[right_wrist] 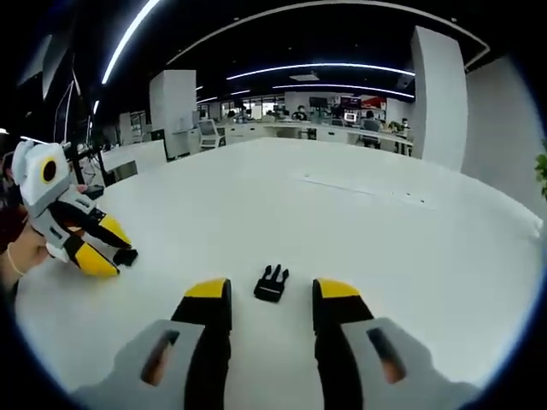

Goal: Snap the two parts of the plastic buckle together until the buckle closes and remains connected.

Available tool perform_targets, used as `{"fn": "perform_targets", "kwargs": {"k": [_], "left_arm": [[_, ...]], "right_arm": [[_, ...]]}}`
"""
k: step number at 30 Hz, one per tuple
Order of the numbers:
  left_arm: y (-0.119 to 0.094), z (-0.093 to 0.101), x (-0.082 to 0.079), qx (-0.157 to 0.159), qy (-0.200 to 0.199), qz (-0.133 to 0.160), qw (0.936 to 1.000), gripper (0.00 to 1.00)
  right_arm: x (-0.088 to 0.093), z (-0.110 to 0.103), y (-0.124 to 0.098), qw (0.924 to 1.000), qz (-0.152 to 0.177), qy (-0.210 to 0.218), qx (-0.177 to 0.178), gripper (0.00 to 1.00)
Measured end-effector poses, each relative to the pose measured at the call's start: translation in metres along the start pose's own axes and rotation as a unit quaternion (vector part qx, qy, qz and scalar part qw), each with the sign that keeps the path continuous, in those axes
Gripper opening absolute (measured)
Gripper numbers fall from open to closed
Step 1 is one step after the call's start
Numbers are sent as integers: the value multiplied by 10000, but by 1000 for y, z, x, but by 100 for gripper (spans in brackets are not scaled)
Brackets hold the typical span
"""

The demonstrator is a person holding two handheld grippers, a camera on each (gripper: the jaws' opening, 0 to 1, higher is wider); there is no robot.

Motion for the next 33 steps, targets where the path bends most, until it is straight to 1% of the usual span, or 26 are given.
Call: {"fn": "perform_targets", "kwargs": {"k": [6, 10, 15, 19, 25, 33], "left_arm": [[1, 1, 0, 45, -85, 40, 9999, 14], [1, 0, 1, 74, -148, 63, 9998, 13], [0, 4, 0, 124, -87, 74, 9999, 13], [0, 5, -1, 142, -48, 47, 9999, 13], [-1, 6, -1, 190, -47, 51, 9998, 12], [-8, 8, -4, 228, -2, 71, 9997, 12]], "right_arm": [[0, 2, 0, 10000, -34, -40, -50, 30], [2, 4, -2, 9999, -32, -75, -126, 20], [3, 5, -4, 9997, -8, -6, -235, 12], [2, 7, -3, 9997, 4, 44, -256, 12], [2, 4, -3, 9995, -42, 4, -301, 11], [1, -8, -6, 9985, -69, -113, -536, 11]]}}
Point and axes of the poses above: the point that each gripper's makers call its tool centre point, and the gripper's own axes: y roughly forward along the fingers, z roughly to its right, x roughly out of its underside, the point moved 5 cm from there along -y, roughly backward along the fingers, and after that the axes turned 13 degrees about y, right-handed, at the moved point
